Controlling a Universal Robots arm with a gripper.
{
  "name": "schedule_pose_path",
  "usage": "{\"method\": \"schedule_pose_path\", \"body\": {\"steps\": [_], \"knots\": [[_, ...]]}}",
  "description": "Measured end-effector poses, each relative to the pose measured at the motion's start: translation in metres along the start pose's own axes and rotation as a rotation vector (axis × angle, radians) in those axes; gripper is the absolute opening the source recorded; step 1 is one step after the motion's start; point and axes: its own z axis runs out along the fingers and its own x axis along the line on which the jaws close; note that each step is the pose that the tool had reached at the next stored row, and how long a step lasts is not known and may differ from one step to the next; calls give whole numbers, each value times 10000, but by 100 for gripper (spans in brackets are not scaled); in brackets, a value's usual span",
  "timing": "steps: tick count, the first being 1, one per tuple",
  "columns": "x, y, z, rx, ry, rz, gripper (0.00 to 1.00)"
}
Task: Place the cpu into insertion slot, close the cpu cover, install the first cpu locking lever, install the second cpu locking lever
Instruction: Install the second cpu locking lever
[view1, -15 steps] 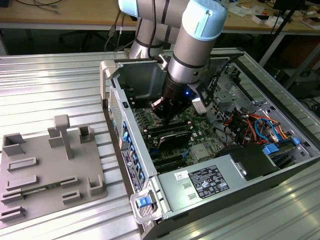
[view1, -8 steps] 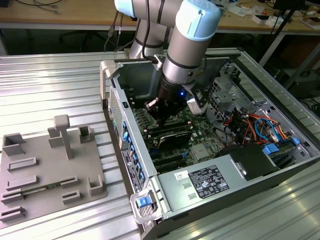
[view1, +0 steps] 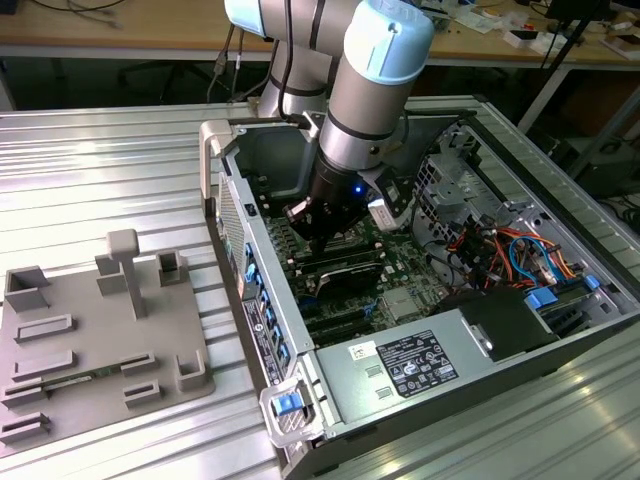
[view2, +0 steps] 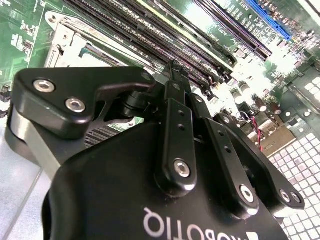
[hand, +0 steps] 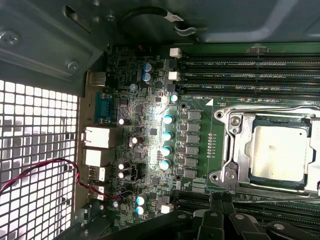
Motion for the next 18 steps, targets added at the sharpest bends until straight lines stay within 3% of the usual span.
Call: {"method": "schedule_pose_path", "body": {"steps": [7,10,13,18], "knots": [[0,1,8,-9,-2,0,11],[-2,8,22,-52,-2,-3,11],[-2,18,37,-159,-10,-4,11],[-3,28,52,-231,-14,-6,11]]}}
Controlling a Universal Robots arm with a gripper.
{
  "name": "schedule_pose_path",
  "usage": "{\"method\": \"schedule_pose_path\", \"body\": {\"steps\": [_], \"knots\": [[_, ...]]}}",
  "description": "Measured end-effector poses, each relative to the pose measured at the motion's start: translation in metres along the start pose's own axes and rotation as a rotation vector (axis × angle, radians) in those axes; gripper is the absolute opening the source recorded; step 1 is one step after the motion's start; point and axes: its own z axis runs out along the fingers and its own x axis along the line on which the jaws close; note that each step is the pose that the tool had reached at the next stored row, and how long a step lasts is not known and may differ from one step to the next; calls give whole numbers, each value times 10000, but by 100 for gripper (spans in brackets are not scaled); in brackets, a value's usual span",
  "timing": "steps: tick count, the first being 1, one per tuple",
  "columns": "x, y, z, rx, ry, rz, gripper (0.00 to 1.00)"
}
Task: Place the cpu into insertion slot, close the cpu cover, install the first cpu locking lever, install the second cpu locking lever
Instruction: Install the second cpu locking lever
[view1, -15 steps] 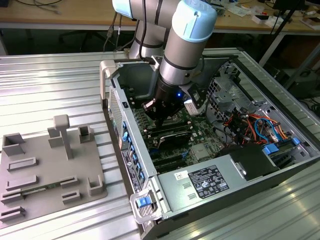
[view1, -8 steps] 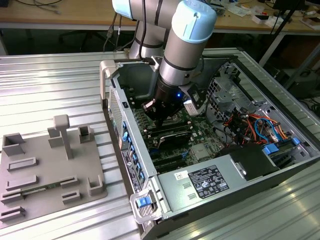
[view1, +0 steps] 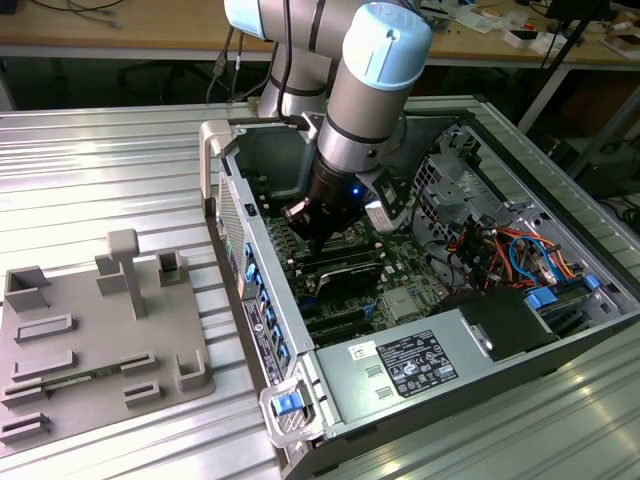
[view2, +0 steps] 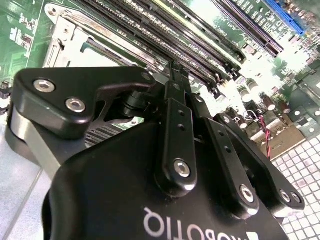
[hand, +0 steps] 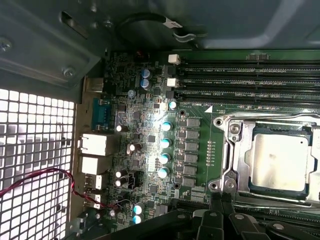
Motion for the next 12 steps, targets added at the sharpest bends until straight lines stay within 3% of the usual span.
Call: {"method": "schedule_pose_path", "body": {"steps": [7,12], "knots": [[1,5,33,-124,-9,-3,11],[0,11,51,-163,-11,-6,11]]}}
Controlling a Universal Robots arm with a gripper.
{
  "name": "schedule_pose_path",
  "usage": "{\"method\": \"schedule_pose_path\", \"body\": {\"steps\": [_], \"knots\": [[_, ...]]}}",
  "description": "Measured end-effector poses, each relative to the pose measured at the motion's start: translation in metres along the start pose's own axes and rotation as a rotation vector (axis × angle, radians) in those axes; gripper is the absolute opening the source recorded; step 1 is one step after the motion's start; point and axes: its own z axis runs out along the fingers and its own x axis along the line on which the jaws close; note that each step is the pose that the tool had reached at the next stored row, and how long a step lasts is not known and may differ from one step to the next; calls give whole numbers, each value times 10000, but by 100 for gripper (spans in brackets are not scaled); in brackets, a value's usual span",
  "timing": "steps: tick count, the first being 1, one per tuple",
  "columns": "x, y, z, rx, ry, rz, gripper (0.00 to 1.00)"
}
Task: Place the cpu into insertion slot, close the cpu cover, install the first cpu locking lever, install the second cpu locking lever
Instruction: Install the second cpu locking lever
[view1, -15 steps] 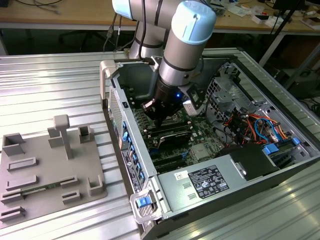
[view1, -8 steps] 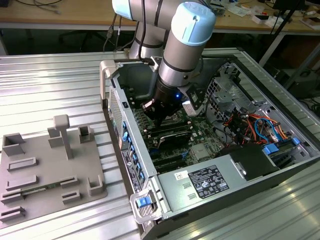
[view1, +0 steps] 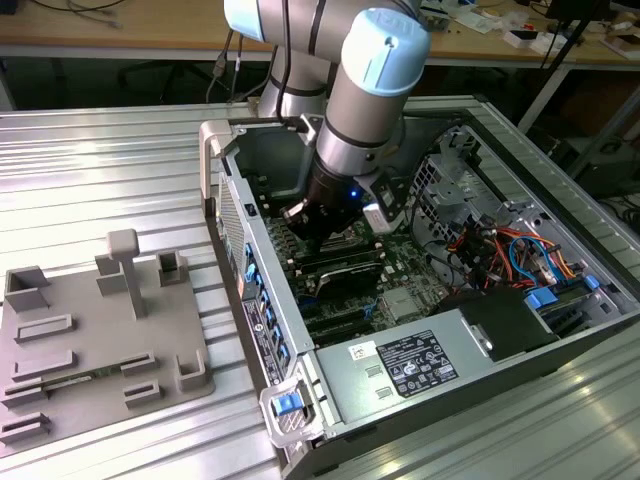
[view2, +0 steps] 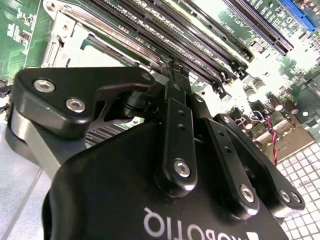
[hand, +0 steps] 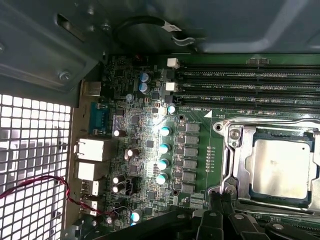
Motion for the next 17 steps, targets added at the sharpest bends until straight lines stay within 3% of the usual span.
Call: {"method": "schedule_pose_path", "body": {"steps": [4,17], "knots": [[0,15,22,-33,-3,0,11],[4,18,79,-43,6,2,11]]}}
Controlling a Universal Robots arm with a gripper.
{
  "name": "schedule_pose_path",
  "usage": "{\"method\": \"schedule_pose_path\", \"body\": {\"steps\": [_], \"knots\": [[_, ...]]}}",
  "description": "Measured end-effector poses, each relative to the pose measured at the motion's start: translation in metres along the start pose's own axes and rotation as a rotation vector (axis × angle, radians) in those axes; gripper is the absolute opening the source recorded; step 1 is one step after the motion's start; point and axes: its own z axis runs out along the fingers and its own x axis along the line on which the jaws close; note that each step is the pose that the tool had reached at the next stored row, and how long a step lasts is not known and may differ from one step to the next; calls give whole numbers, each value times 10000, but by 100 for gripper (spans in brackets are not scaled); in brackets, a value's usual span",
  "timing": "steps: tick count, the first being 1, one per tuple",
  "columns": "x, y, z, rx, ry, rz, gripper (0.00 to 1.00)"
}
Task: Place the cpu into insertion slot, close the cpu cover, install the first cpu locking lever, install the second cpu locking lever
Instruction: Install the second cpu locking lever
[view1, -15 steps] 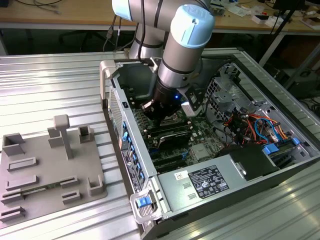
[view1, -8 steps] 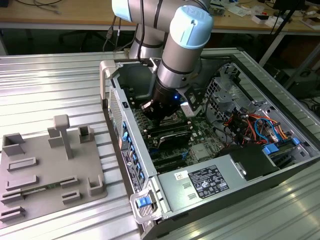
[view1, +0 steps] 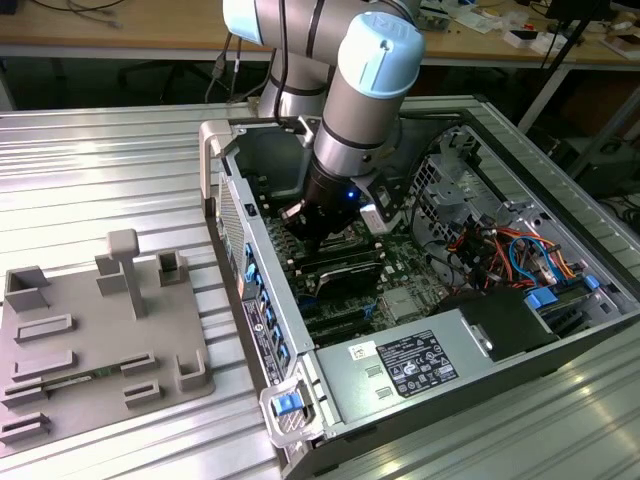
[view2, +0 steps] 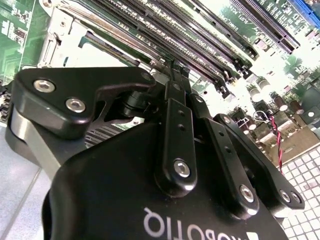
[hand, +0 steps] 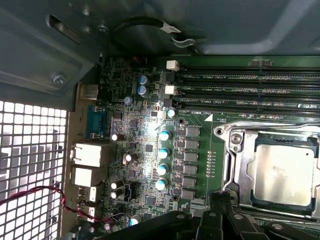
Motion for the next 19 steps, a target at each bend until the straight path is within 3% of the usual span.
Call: {"method": "schedule_pose_path", "body": {"steps": [5,13,14,15,16,18,19], "knots": [[-2,-4,-12,2,-8,0,11],[1,-1,-81,2,-11,-1,11],[22,-1,-60,-165,-18,-7,11],[23,-24,-43,-277,-26,-11,11],[23,-29,-22,-24,-10,-5,11],[28,-22,-234,-4,-8,-4,11],[28,-21,-245,-4,-8,-5,11]]}}
